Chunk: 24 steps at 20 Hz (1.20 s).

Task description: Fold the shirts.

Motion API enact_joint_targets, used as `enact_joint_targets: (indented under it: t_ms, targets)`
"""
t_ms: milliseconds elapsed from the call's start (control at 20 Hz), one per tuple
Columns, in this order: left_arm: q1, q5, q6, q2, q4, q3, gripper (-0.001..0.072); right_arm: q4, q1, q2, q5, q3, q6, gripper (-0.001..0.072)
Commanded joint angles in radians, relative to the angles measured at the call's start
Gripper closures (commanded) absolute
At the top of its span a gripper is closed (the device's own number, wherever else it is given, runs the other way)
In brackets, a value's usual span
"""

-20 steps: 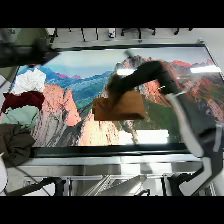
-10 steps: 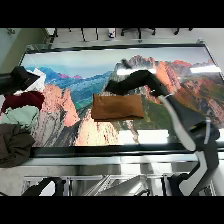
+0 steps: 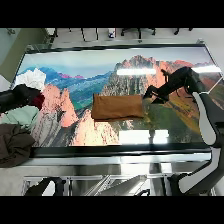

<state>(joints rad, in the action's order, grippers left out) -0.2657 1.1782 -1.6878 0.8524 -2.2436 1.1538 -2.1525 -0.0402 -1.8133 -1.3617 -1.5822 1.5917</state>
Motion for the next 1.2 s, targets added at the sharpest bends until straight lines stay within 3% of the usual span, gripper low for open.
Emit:
enact_joint_targets:
  t_ms: [0, 350, 400, 450, 500, 750, 950, 1150]
  targets:
    - [-0.001, -0.003, -0.018, -0.059, 0.0, -0.065, 0.0695, -0.189, -0.018, -0.113, -0.007, 0.029, 0.102, 0.0006]
    - [-0.001, -0.01, -0.017, -0.094, -0.002, -0.102, 0.0695, -0.257, 0.063, -0.184, 0.046, 0.026, 0.129, 0.0019]
    - [-0.001, -0.01, -0.017, -0.093, -0.003, -0.102, 0.0695, -0.265, 0.069, -0.183, 0.062, 0.023, 0.129, 0.0198]
    - [-0.001, -0.01, -0.017, -0.091, -0.003, -0.102, 0.0695, -0.272, 0.07, -0.183, 0.075, 0.018, 0.129, 0.0636]
    - [-0.001, -0.009, -0.017, -0.09, -0.003, -0.102, 0.0695, -0.272, 0.068, -0.181, 0.089, 0.014, 0.121, 0.0674]
    - [-0.001, -0.008, -0.017, -0.09, -0.008, -0.102, 0.0695, -0.267, -0.041, -0.093, 0.13, -0.007, 0.122, 0.0691]
    - [-0.001, -0.009, -0.017, -0.09, -0.007, -0.102, 0.0695, -0.24, -0.309, 0.04, 0.193, -0.007, 0.121, 0.0691]
    - [-0.001, -0.014, -0.017, -0.09, -0.007, -0.102, 0.0695, -0.134, -0.602, 0.117, 0.147, 0.001, 0.073, 0.0691]
